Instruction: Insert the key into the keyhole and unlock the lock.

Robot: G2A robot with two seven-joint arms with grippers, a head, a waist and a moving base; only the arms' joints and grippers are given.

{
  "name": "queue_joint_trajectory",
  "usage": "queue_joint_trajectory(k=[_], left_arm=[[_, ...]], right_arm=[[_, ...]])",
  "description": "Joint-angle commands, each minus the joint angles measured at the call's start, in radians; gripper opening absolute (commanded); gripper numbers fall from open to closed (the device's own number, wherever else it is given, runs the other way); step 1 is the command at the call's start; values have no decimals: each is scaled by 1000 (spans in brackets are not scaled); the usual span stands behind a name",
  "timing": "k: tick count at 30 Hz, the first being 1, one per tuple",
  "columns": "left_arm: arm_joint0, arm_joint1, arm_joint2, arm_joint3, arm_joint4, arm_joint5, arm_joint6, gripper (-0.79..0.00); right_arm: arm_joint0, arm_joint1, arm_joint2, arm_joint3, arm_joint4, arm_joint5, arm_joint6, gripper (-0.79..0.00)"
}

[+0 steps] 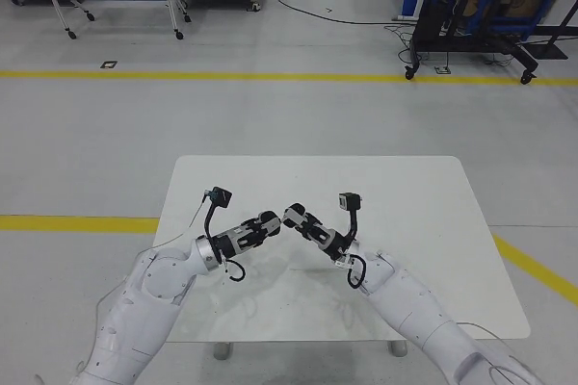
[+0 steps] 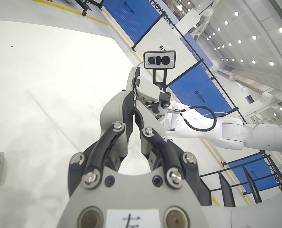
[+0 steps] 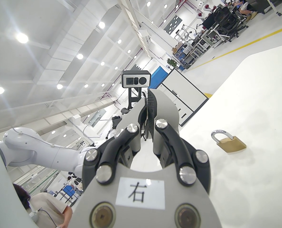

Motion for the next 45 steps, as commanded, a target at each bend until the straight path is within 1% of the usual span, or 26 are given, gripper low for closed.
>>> queue_joint_trajectory(k=[1, 11, 13, 14, 15, 16, 18, 20, 21, 23, 24, 25, 26, 27, 29, 30, 45], left_arm=[[-1, 0, 0, 3, 0, 4, 5, -785], [1, 2, -2, 6, -27, 17, 17, -785], [1, 3, -1, 5, -33, 19, 12, -656], [0, 3, 0, 6, -35, 19, 9, -428], [0, 3, 0, 6, -38, 20, 7, -320], [0, 4, 1, 5, -39, 20, 7, -231], [0, 4, 2, 5, -44, 18, 3, -151], [0, 5, 2, 5, -51, 16, -1, -191], [0, 5, 2, 6, -53, 15, -3, -299], [1, 6, 5, 5, -55, 13, -9, -468], [1, 6, 6, 4, -52, 13, -11, -480], [1, 6, 8, 3, -46, 12, -12, -545], [2, 6, 9, 2, -44, 11, -11, -591], [2, 7, 11, 2, -44, 12, -12, -610], [3, 7, 13, 1, -43, 13, -10, -751], [2, 7, 13, 1, -42, 14, -9, -785], [3, 7, 27, -16, -8, 55, 26, -785]], right_arm=[[-1, -4, 7, 3, 4, 0, 12, -785], [-13, -18, 51, 7, 16, 0, 68, -785], [-16, -21, 58, 7, 18, 0, 80, -785], [-17, -23, 62, 7, 19, 0, 85, -785], [-18, -25, 65, 6, 21, 0, 90, -785], [-19, -26, 69, 6, 22, 0, 95, -785], [-21, -29, 77, 6, 23, 0, 106, -785], [-24, -32, 84, 5, 24, 0, 115, -785], [-25, -34, 88, 5, 24, 0, 119, -785], [-28, -37, 95, 4, 24, 0, 127, -785], [-29, -39, 98, 3, 25, 0, 131, -785], [-31, -40, 100, 2, 26, 0, 136, -785], [-32, -42, 103, 1, 26, 0, 141, -785], [-33, -43, 106, 0, 27, 0, 145, -785], [-36, -46, 113, 0, 28, 0, 155, -785], [-37, -48, 116, -1, 30, 0, 159, -785], [-63, -62, 179, -15, 53, 0, 248, -785]])
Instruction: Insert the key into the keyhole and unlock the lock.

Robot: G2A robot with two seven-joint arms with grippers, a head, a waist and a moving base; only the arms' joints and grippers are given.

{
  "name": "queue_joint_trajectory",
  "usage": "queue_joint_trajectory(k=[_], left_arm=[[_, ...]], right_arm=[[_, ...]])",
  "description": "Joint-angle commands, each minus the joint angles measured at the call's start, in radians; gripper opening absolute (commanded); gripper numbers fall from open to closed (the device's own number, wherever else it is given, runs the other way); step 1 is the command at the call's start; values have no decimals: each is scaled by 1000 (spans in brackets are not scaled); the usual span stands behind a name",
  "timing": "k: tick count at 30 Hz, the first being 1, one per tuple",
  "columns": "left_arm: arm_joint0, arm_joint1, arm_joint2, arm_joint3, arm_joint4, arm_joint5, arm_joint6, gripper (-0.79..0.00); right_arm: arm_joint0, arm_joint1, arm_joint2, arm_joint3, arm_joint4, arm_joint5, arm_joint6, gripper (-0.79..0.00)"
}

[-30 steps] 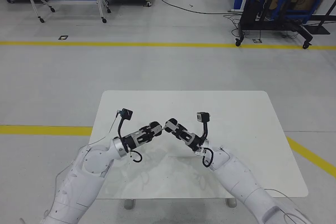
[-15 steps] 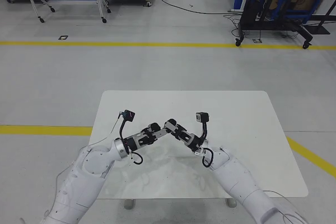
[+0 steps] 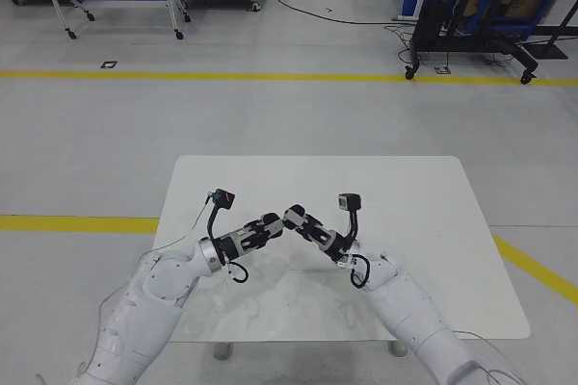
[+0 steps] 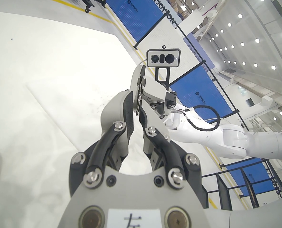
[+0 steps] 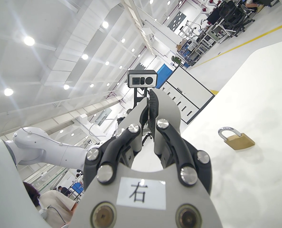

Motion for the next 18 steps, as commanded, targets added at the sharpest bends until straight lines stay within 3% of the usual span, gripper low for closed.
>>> queue_joint_trajectory(k=[1, 3, 7, 9, 11, 12, 13, 18], left_arm=[[0, 0, -2, -2, -8, 3, 4, -785], [0, 1, -7, 0, -20, 6, 3, -785], [2, 3, -17, 4, -44, 3, -2, -785], [3, 4, -20, 6, -55, -2, -5, -785], [3, 5, -22, 6, -60, -7, -7, -785], [4, 5, -22, 7, -64, -9, -7, -785], [4, 5, -23, 7, -66, -11, -8, -785], [0, 9, -38, 4, -85, -21, -20, -785]], right_arm=[[-4, -1, 10, -3, 3, 0, 12, -760], [-9, -1, 22, -8, 8, 0, 24, -677], [-20, -3, 46, -15, 14, 0, 49, -665], [-24, -5, 55, -17, 17, 0, 62, -613], [-27, -7, 63, -19, 19, 0, 75, -453], [-28, -8, 66, -20, 19, 0, 82, -185], [-29, -9, 70, -20, 19, 0, 90, 0], [-29, -13, 92, -20, 18, 0, 118, 0]])
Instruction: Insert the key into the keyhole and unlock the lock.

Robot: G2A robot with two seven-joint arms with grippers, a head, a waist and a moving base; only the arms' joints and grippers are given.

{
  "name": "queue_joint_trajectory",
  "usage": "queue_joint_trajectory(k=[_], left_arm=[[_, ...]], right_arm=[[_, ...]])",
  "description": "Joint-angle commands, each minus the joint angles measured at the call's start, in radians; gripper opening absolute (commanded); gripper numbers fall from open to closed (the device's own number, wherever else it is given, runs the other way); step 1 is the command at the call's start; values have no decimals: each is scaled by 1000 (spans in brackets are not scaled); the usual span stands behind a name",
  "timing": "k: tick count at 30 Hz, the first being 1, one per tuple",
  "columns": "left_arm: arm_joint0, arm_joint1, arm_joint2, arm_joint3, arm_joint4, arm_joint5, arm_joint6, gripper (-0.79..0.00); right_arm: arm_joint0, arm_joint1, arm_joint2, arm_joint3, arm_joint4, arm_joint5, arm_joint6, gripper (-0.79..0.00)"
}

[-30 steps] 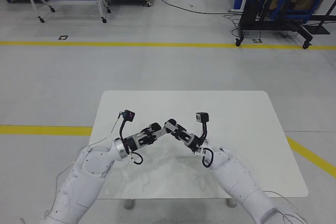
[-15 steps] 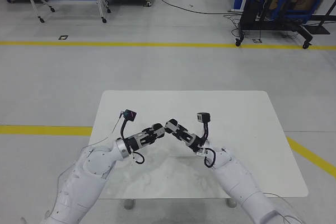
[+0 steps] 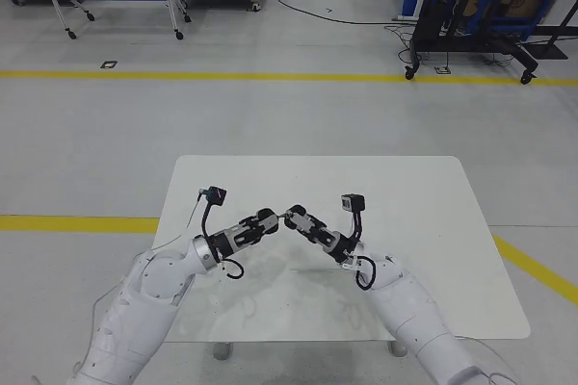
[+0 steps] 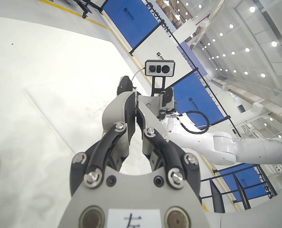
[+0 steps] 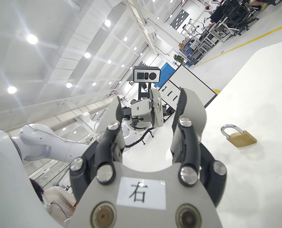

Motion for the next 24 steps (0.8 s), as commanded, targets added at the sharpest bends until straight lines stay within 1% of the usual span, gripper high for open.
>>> queue_joint_trajectory(k=[1, 5, 10, 13, 15, 16, 17, 18, 21, 24], left_arm=[[-3, 2, -11, 1, -11, -3, -8, -785], [-5, 7, -30, -1, -15, 8, -21, -785], [-14, 11, -26, -12, 13, 20, -60, -785], [-23, 14, -14, -14, 56, 24, -102, -785], [-32, 17, -8, -12, 70, 16, -141, -785], [-34, 18, -3, -12, 75, 13, -157, -785], [-37, 18, 2, -13, 78, 7, -171, -785], [-40, 19, 5, -13, 78, 3, -180, -785], [-44, 20, 17, -13, 76, -2, -198, -785], [-45, 20, 26, -10, 73, -6, -201, -785]], right_arm=[[1, 0, 6, 0, -4, 0, 5, 0], [1, 0, 6, 0, -4, 0, 5, 0], [-2, 0, 6, -9, -4, 8, 4, 0], [-19, 17, 33, -39, -5, 16, 43, 0], [-28, 32, 52, -53, -6, 37, 102, -129], [-32, 39, 61, -59, -10, 56, 132, -228], [-34, 47, 69, -66, -29, 77, 161, -419], [-41, 52, 76, -79, -30, 90, 173, -440], [-58, 62, 73, -109, -26, 126, 224, -471], [-63, 68, 67, -125, -21, 148, 255, -456]])
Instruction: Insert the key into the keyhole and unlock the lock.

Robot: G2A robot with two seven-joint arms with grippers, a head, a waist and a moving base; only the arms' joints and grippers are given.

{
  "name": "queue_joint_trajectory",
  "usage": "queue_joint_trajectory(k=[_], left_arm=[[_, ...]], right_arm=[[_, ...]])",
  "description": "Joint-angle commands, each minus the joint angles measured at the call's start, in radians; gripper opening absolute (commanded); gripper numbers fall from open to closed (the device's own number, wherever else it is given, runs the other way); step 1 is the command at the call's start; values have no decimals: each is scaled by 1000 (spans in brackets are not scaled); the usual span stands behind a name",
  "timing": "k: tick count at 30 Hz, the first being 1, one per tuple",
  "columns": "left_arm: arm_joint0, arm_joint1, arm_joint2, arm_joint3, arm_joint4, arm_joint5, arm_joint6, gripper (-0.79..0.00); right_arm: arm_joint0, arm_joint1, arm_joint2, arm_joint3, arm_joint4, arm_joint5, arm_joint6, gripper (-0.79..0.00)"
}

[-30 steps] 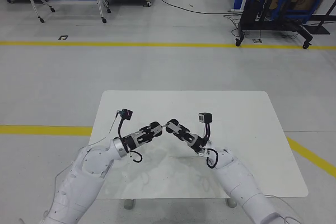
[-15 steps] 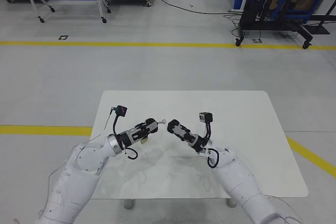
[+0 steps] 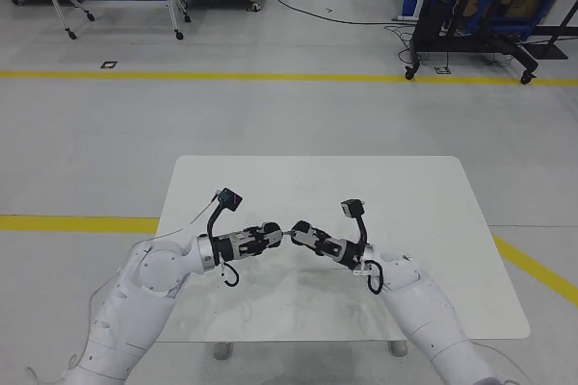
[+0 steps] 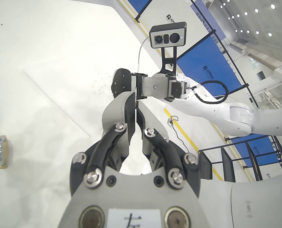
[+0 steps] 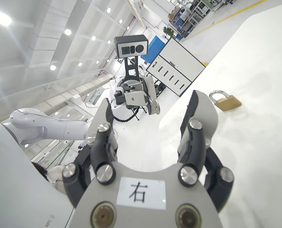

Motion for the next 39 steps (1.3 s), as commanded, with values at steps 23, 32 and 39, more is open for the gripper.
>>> queue_joint_trajectory(k=[23, 32, 39], left_arm=[[18, 12, 8, -11, 2, -2, 29, -785], [25, 17, 5, -20, 4, -1, 41, -785], [34, 20, 3, -32, 5, 12, 55, 0]], right_arm=[[-6, 25, -31, -29, -8, 12, -6, -723], [-17, 33, -38, -43, -26, 2, -28, -785], [-26, 38, -49, -55, -37, -4, -44, -785]])
